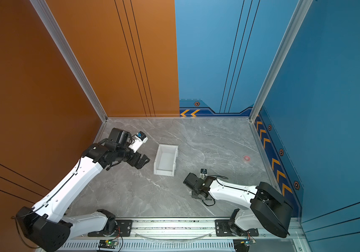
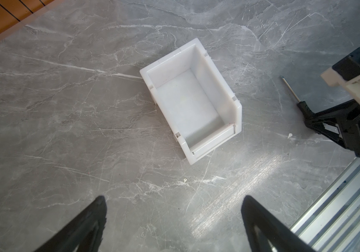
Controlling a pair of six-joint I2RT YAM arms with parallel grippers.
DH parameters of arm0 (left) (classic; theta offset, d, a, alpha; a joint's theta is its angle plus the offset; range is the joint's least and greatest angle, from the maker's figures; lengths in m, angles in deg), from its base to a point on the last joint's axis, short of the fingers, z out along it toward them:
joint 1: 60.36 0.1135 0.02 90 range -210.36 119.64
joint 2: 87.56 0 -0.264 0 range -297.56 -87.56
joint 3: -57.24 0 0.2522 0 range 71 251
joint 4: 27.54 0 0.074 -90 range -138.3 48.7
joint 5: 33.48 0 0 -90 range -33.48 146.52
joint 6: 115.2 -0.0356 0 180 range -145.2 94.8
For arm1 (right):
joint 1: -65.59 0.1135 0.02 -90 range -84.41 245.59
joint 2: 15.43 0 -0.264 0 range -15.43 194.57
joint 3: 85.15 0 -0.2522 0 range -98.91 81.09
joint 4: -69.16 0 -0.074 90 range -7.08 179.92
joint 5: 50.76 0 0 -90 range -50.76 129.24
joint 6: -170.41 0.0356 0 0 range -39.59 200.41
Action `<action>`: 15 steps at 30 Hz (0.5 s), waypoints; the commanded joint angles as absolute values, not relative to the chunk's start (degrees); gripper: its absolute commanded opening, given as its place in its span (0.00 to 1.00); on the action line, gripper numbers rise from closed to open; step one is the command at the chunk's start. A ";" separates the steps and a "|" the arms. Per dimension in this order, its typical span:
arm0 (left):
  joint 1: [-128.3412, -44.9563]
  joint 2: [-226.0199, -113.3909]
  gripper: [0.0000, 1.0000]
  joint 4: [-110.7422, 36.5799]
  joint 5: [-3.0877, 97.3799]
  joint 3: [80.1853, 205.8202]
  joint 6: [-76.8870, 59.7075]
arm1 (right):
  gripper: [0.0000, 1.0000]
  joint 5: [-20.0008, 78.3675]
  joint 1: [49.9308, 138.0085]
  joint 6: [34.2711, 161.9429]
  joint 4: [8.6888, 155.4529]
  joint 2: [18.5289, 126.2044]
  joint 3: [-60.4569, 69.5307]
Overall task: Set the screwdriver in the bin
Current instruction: 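Close the right gripper on the screwdriver's black handle, then lift the screwdriver with the right gripper and carry it over the white bin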
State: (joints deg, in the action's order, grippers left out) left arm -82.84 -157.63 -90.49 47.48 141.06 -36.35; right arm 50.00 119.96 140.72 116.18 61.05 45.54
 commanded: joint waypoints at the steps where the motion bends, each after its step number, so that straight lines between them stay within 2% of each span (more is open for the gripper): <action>1: -82.99 -156.48 0.98 -91.57 48.77 141.15 -36.53 | 0.24 51.16 119.56 141.60 117.03 59.68 46.55; 6: -82.99 -156.37 0.98 -91.57 49.21 141.33 -36.47 | 0.19 51.09 119.11 140.62 117.10 58.88 46.55; 15: -81.78 -156.56 0.98 -91.55 51.46 140.74 -35.30 | 0.18 50.90 116.68 137.22 117.63 54.05 44.78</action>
State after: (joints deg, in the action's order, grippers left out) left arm -82.49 -157.41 -90.49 49.84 141.06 -36.11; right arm 49.98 117.62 139.26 116.31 56.01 45.91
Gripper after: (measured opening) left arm 0.979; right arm 0.211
